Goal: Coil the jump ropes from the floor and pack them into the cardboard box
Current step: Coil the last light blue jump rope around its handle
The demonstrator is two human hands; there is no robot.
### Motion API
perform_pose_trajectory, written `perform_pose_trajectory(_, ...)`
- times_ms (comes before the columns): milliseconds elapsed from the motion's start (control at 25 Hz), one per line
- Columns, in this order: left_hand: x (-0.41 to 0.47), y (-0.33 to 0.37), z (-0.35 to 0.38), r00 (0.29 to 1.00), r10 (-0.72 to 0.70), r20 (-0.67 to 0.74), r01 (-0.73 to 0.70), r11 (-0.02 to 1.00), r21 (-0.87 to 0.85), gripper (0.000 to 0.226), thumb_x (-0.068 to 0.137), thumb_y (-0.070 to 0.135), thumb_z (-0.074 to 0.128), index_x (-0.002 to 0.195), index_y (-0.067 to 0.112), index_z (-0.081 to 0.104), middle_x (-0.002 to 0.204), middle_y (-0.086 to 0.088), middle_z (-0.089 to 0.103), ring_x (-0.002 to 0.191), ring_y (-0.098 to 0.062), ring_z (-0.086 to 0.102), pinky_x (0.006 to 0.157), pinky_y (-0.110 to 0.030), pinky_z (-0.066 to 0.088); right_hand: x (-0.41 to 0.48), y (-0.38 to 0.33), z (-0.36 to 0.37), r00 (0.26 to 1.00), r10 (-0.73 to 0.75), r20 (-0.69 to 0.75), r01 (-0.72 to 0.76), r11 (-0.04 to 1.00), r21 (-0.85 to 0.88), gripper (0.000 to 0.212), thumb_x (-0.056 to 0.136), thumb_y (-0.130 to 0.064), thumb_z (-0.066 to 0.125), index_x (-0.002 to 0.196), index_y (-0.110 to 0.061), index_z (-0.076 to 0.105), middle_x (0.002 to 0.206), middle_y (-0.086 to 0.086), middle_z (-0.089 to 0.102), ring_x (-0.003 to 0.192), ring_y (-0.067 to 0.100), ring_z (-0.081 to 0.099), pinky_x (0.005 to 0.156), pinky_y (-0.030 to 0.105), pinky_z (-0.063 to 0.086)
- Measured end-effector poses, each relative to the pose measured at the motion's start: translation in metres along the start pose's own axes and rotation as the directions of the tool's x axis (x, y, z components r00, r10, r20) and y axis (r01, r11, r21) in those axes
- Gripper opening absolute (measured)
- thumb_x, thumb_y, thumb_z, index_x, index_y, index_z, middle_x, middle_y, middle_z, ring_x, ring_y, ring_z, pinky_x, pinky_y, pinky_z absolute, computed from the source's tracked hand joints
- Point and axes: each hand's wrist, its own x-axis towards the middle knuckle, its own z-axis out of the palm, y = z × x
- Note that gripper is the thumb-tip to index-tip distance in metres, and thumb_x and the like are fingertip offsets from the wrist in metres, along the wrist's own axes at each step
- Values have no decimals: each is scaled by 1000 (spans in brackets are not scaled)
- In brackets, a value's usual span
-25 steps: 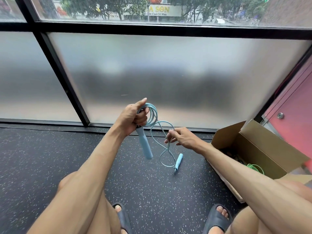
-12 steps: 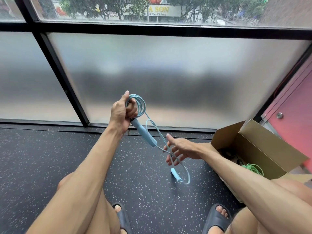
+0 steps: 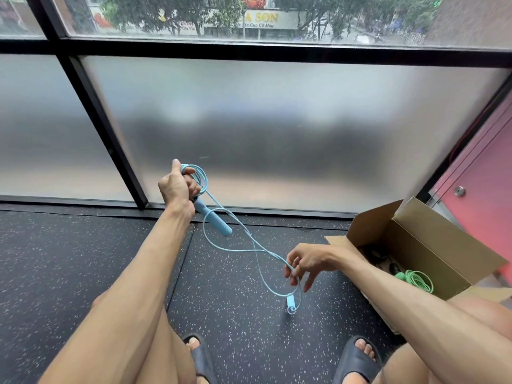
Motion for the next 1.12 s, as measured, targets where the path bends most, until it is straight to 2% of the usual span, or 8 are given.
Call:
perform_pose_trajectory(160,1,-2,-2,999,17,-35,-16,1000,26,45,102,29,46,63,8,52,34,7,27,27,-8,23,35,-16,20,1,4,-6,977,-33,-213,30,999,-20,11,99,-2,48,102,-3,59,89,20,73,73,26,69,58,31,58)
perform_pose_trajectory(280,7,-2,-10,996,18,-91,-15,999,34,44,102,30,47,64,8,52,33,8,28,26,-7,24,34,-16,19,1,12,-10,951,-64,-301,46,997,-65,13,104,-18,46,99,-7,50,82,18,74,65,23,71,60,35,57)
perform_pose_trajectory(440,17,6,-26,982,14,-188,-4,999,52,42,101,30,45,65,9,51,32,9,28,27,-8,25,37,-20,22,-9,11,-13,947,-107,-302,90,993,-70,22,104,-16,45,91,-9,61,67,8,65,57,17,61,61,33,55)
perform_pose_trajectory(640,19,14,-36,982,72,-173,-52,992,117,43,100,31,46,65,7,54,32,9,27,27,-8,25,38,-21,22,-25,-3,-14,936,-208,-284,262,950,170,31,99,-30,58,93,-3,70,71,7,58,67,15,56,67,39,59)
perform_pose_trajectory(760,8,9,-29,993,118,-29,-107,961,254,50,102,36,48,62,7,57,32,10,29,27,-7,24,36,-17,20,-31,-15,-11,906,-282,-317,336,933,132,26,96,-27,62,90,-3,70,79,13,55,68,15,54,73,50,61)
perform_pose_trajectory(880,-15,0,-19,957,106,272,-234,834,500,52,98,48,53,66,8,65,36,10,42,33,-6,33,36,-18,29,-38,-28,-9,886,-325,-331,375,922,99,25,99,-19,57,96,0,73,79,14,53,71,22,55,76,52,61)
perform_pose_trajectory(1000,-46,-15,-2,834,-51,549,-374,679,632,49,95,47,53,82,5,74,47,8,57,41,-6,42,45,-23,39,-44,-38,-9,873,-356,-334,421,896,144,27,101,-13,52,105,7,69,81,17,58,76,26,58,80,51,60)
perform_pose_trajectory(1120,-63,-37,11,706,-183,684,-489,573,658,36,89,44,66,69,16,72,52,5,52,46,-9,39,50,-26,33,-46,-45,-7,876,-344,-339,416,893,169,29,104,-9,44,109,11,64,84,21,66,78,29,64,83,51,57)
